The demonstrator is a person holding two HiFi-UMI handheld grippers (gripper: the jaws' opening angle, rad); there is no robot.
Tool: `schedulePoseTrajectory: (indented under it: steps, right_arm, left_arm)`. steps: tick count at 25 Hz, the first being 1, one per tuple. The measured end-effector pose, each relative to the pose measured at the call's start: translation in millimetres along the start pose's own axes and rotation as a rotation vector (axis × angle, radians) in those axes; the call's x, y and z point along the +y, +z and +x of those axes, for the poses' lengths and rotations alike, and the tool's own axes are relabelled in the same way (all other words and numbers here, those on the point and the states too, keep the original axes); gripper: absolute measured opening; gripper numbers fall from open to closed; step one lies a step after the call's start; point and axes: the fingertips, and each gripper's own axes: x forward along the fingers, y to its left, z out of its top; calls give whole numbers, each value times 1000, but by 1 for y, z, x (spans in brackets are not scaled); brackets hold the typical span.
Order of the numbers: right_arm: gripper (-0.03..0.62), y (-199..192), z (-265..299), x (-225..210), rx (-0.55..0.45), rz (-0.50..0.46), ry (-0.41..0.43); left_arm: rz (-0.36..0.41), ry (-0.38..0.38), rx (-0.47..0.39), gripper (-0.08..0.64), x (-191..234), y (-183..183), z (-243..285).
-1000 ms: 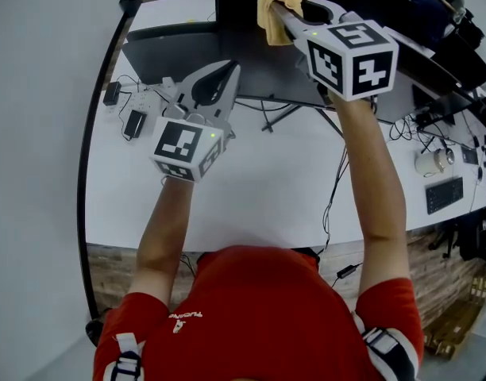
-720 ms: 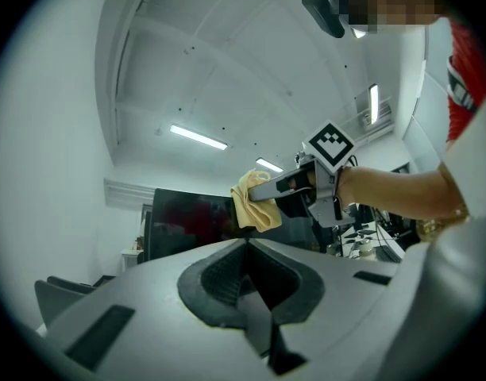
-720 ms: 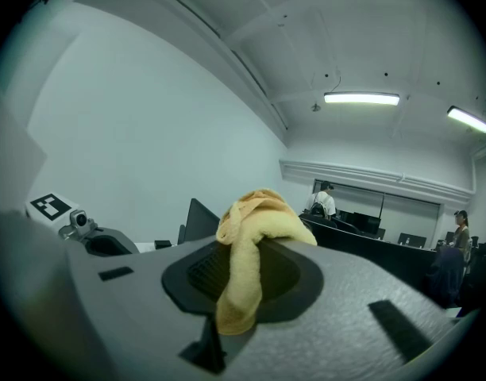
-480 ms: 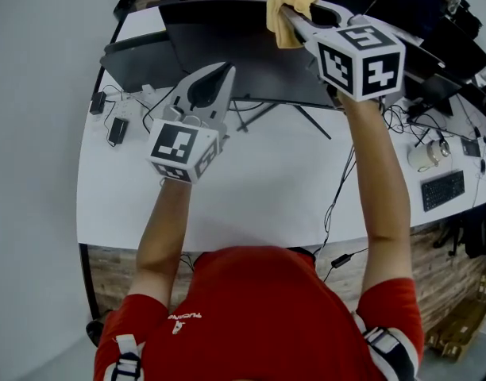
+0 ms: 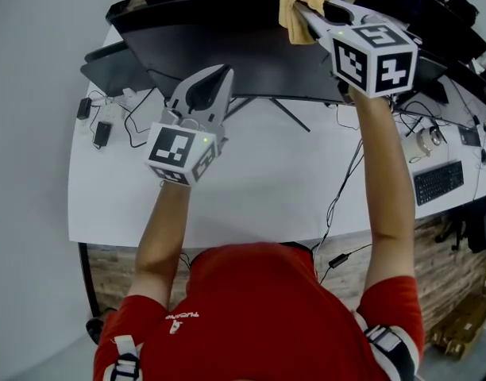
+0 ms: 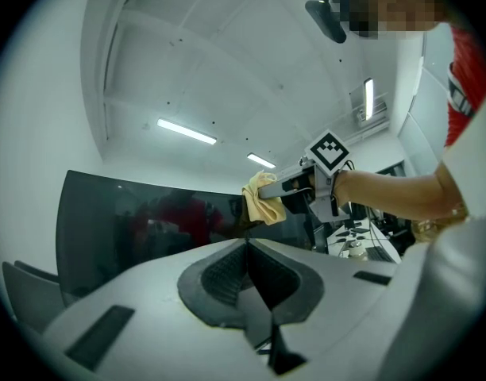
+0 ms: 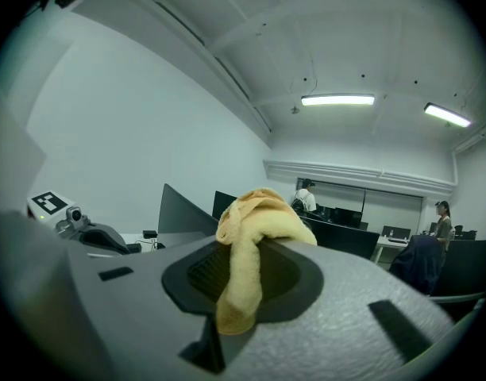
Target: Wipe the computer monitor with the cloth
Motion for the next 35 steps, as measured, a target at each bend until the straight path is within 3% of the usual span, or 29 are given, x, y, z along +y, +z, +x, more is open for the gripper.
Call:
schedulePoseTrajectory:
  steps: [19, 35]
  right_arm:
    - [74, -60, -116, -148, -15, 44, -92]
    - [75, -90, -170, -218, -74, 153, -123]
  left_arm:
    - [-2, -47, 43, 9, -120, -16, 74]
    - [11, -65, 74, 9, -169, -21, 109]
